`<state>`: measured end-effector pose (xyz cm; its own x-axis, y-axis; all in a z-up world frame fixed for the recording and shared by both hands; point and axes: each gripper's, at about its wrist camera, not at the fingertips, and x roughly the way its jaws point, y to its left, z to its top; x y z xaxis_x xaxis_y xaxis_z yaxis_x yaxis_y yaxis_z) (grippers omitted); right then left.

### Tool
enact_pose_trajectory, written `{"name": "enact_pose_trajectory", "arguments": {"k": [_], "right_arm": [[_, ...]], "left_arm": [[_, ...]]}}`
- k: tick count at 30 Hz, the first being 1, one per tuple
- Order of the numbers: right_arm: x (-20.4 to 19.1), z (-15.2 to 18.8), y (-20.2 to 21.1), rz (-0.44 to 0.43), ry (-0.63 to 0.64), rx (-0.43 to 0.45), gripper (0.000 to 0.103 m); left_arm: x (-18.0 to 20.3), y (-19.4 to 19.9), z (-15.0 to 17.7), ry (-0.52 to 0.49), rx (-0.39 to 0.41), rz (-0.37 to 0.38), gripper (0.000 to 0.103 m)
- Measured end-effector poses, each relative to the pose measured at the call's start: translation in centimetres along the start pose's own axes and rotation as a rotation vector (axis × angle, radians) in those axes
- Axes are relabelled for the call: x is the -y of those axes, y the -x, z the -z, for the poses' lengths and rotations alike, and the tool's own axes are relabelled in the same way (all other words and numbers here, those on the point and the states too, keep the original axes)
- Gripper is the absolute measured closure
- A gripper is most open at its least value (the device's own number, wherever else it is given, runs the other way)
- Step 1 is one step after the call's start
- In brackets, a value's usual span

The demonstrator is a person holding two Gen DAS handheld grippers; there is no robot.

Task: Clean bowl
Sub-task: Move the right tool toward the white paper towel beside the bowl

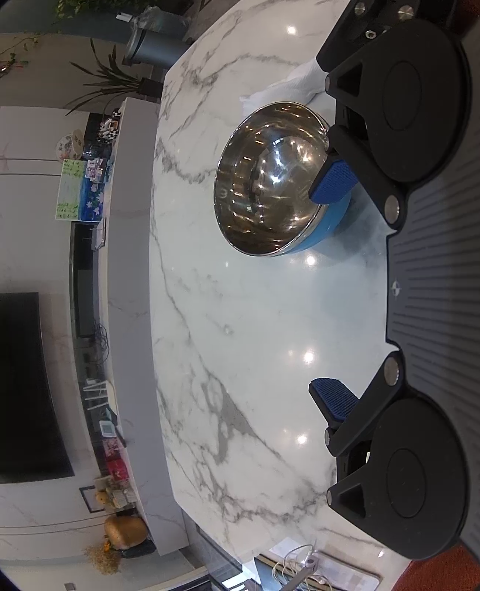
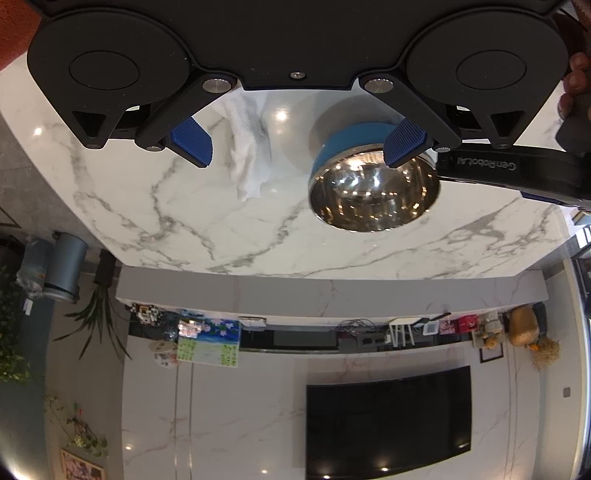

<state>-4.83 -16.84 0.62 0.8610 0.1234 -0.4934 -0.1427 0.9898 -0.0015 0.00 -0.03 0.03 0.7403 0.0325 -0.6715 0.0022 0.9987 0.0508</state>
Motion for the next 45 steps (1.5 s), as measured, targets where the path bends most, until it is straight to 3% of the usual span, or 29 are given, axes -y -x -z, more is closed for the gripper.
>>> {"name": "enact_pose_trajectory", "arguments": {"k": [15,37,45], "right_arm": [[0.5,0.1,-0.2,-0.027,-0.036,-0.01,0.004],[0.7,0.5,-0.6,0.018,-0.052,-0.029,0.004],[0.8,0.6,-0.7,-0.003,-0.062,-0.045,0.004]], "left_arm": [[0.0,-0.4,-0.2,0.033,-0.028,0.074,0.001],[-0.1,-0.8,0.4,0.024,-0.084,0.04,0.005],[-0.3,-1.2,0.5,0.037,-0.11,0.032,0.005]]}}
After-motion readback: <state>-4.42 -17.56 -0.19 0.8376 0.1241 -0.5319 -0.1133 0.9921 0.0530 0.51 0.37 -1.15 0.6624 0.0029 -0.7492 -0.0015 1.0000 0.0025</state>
